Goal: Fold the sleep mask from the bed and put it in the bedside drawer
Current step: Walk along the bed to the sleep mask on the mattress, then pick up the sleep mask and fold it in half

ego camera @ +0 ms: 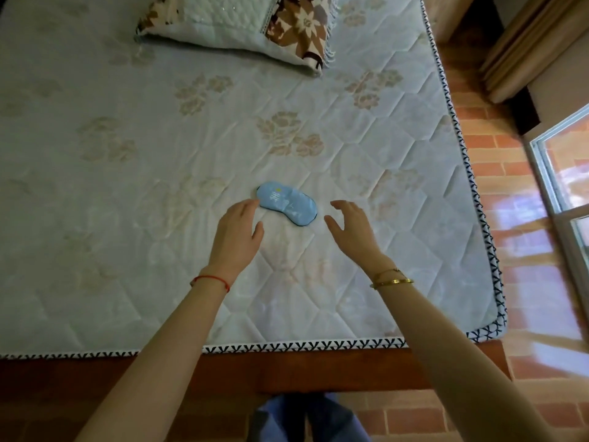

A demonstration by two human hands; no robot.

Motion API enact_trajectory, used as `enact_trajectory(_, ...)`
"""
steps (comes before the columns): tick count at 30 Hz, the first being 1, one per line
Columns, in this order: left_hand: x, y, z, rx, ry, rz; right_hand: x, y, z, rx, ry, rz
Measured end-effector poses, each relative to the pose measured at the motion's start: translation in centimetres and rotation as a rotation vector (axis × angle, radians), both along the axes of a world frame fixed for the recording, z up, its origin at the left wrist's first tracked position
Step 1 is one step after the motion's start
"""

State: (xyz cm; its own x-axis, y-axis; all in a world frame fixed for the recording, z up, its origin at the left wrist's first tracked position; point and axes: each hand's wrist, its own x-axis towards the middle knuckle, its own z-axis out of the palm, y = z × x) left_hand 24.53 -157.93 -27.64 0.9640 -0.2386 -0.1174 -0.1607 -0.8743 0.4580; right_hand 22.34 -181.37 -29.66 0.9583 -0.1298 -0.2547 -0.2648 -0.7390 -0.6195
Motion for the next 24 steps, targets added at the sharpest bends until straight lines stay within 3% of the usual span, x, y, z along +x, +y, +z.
enact_trajectory(13,7.8,-2.5,-16.7,0.162,0.088,-0.023,7.0,0.0,-17.1,-0.013,0.144,-0.081)
enact_trajectory(19,8.5,-2.9,-20.4,0.176,0.106,-0.056,8.5,1.2,-20.6,0.074,0.115,-0.192)
enact_trajectory(24,8.0,-3.6,-21.2,0.147,0.079,-0.03,9.6,1.6,-20.5,0.325,0.186,-0.442)
